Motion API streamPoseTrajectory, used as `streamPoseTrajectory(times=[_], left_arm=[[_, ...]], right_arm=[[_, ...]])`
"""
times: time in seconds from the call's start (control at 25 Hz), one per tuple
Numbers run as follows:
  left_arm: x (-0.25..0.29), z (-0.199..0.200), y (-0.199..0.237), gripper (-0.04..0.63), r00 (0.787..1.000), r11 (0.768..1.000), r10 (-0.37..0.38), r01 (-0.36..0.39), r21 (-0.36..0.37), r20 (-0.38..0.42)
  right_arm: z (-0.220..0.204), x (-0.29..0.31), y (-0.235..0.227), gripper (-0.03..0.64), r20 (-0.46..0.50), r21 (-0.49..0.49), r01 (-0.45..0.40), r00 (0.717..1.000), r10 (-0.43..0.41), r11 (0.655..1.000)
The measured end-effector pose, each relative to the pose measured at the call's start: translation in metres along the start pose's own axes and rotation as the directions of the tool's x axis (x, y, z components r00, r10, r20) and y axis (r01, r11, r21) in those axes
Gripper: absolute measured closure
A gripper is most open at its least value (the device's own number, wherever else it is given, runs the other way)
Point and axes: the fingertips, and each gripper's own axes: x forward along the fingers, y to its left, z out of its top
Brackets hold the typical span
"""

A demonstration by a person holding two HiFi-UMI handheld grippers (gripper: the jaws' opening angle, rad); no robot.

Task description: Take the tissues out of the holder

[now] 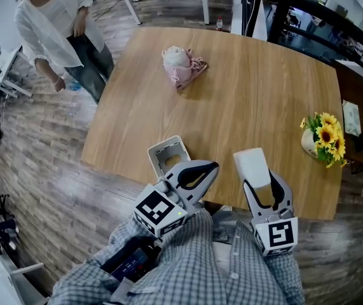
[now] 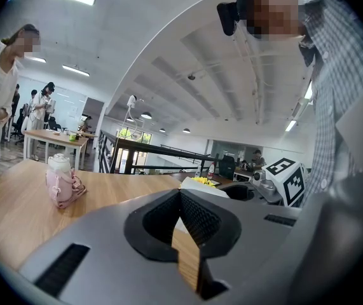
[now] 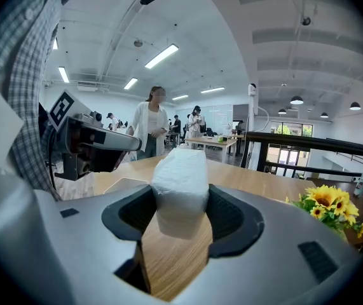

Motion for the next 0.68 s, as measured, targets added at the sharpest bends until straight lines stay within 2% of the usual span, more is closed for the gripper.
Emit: streamPoseTrajectory(times=[0.68], left_arm=[[-0.0008,-0.0005,-0.0046,0.589,1.0,1.0,-0.003,0.003,-0.002,-0.002]], right_arm=[[0.0002,-0.0031,0.0043,0.362,0.002,-0.001,-0.011,1.0,0.011,1.0]])
